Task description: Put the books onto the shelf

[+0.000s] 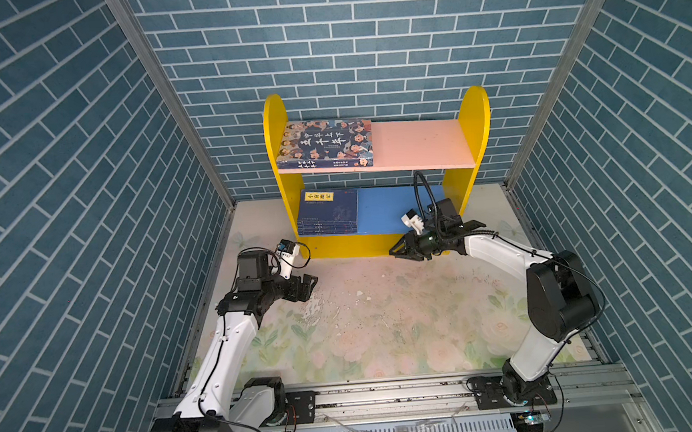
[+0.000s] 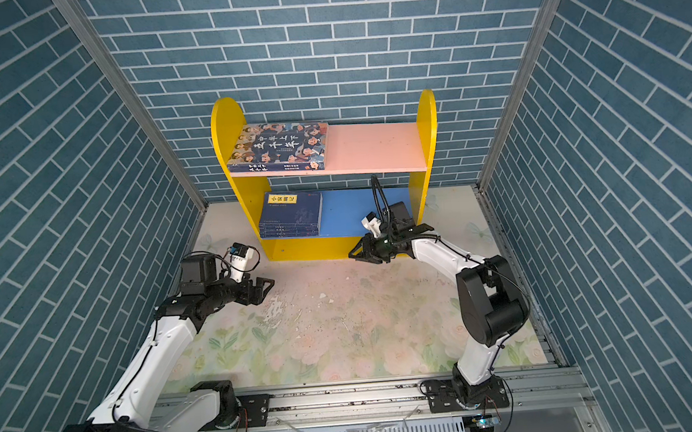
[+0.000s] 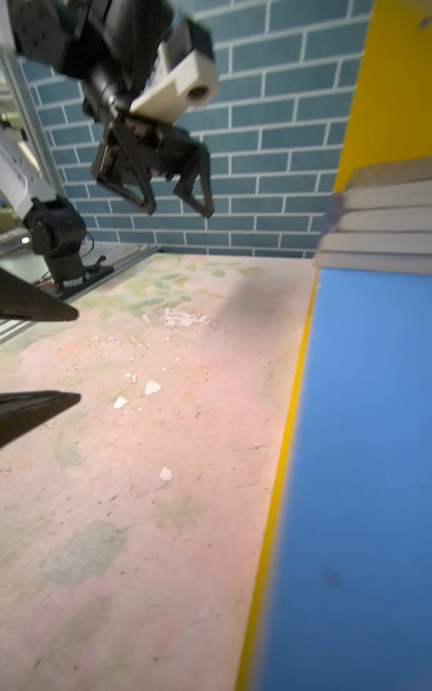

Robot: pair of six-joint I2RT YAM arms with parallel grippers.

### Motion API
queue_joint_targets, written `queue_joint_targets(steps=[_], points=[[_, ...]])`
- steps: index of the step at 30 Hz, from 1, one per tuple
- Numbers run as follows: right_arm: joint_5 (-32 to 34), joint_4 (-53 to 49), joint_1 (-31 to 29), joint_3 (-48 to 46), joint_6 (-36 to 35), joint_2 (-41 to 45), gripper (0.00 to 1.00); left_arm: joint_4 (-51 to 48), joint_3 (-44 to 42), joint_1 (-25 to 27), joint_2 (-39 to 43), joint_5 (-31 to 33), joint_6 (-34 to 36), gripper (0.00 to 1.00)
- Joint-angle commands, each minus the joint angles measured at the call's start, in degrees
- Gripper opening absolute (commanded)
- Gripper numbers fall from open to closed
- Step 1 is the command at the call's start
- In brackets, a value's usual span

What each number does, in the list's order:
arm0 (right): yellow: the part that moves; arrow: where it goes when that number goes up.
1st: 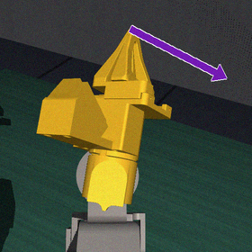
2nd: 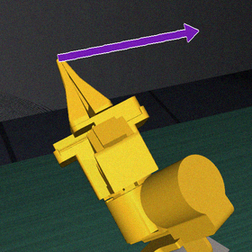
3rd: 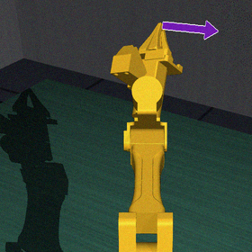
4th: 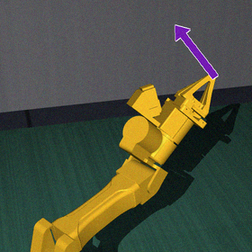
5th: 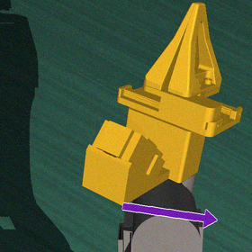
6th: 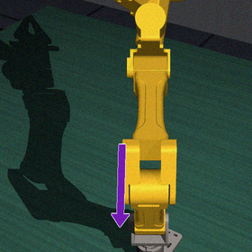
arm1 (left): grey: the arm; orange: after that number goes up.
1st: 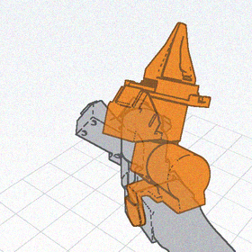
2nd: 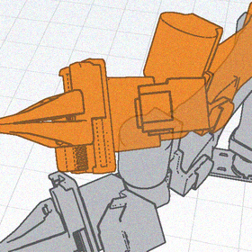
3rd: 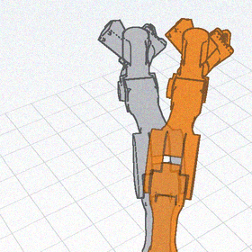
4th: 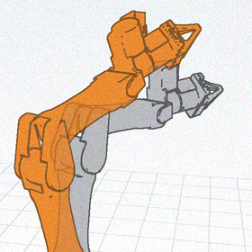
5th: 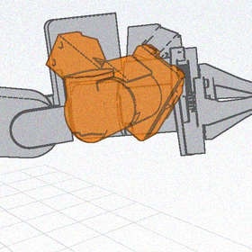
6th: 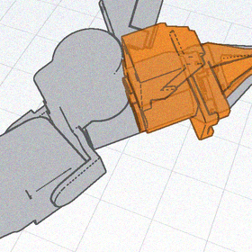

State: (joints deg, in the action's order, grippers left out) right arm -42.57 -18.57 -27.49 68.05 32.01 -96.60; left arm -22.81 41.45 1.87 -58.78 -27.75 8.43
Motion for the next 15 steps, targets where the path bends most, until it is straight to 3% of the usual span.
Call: queue_joint_targets(steps=[1,4,9,12,14,15], points=[[11.0,-4.4,-1.6,-5.8,-8.9,7.7,0.33,6.0,-1.9,-1.5,-0.8,-1.3,-1.9,0.94],[21.8,4.8,-0.9,-15.4,-8.7,16.7,0.43,12.6,-4.8,-4.5,-2.5,-1.8,-6.0,0.97],[31.7,14.2,4.4,-26.0,-11.2,27.2,0.63,23.8,-8.5,-8.3,-6.3,-2.0,-8.7,1.0],[40.3,20.4,5.5,-31.3,-17.4,32.8,0.75,30.6,-10.4,-9.3,-9.1,-1.0,-9.4,1.0],[47.6,26.0,6.0,-36.2,-20.8,37.8,0.91,35.8,-11.7,-9.6,-11.5,-0.2,-9.5,1.0],[50.3,28.2,6.7,-38.2,-22.9,40.1,0.95,38.4,-12.4,-9.7,-12.4,0.3,-9.6,1.0]])
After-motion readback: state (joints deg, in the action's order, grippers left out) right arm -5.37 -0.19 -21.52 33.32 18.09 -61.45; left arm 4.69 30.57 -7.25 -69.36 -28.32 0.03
